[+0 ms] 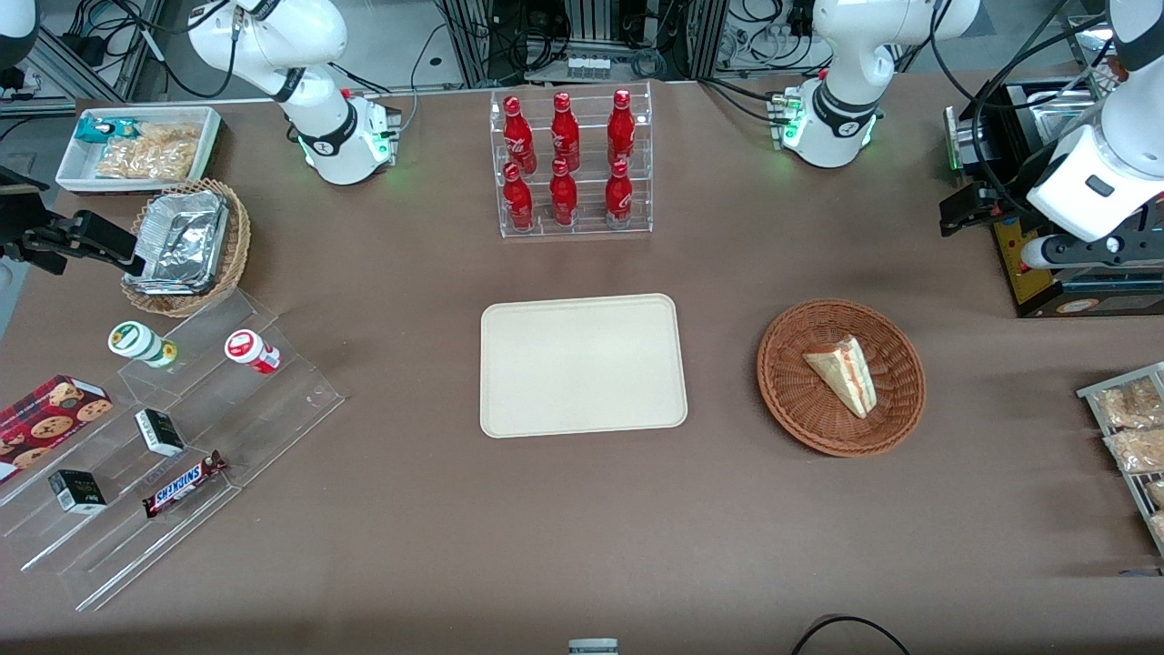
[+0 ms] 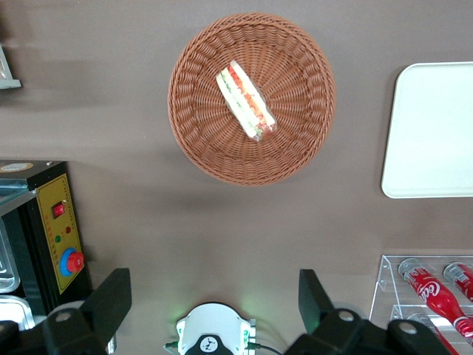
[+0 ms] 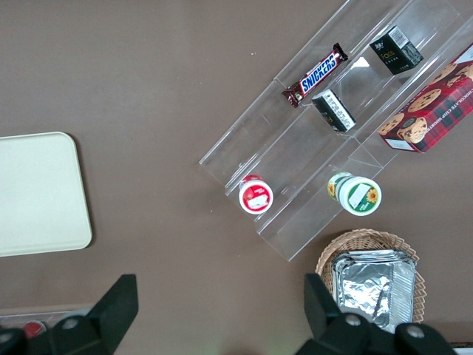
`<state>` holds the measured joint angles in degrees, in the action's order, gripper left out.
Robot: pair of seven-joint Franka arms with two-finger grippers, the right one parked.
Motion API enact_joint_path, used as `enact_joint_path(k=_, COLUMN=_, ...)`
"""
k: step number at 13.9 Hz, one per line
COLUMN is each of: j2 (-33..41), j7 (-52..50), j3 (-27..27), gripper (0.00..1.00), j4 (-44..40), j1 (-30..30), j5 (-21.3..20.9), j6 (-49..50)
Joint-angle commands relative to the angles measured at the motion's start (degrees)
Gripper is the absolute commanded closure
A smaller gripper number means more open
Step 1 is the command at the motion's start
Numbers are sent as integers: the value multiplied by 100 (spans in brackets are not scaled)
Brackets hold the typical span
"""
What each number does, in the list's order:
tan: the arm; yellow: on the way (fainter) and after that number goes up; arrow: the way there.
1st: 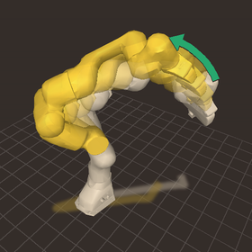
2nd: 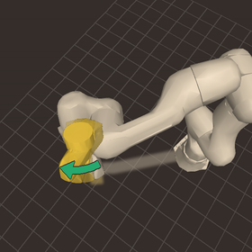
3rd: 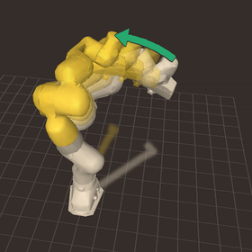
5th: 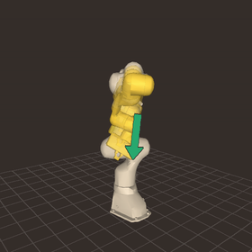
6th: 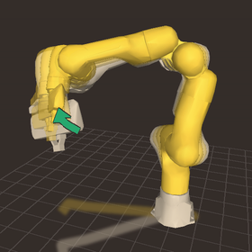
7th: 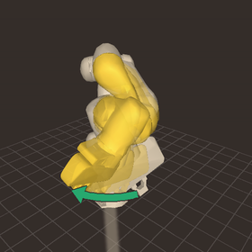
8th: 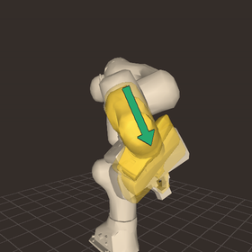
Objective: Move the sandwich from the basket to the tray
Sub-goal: 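Move the left gripper down over the wrapped sandwich in the wicker basket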
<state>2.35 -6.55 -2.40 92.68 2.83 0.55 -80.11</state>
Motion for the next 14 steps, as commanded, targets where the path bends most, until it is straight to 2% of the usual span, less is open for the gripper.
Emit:
enact_joint_path(k=1, j2=-146, j7=75, j3=100, gripper=0, j4=-92, j1=78, j5=147, j6=-187)
enact_joint_path(k=7, j2=-384, j7=75, j3=100, gripper=0, j4=241, j1=69, j5=138, j6=-346)
enact_joint_path(k=14, j2=-411, j7=58, j3=73, gripper=0, j4=1919, j1=113, j5=103, j6=-2454)
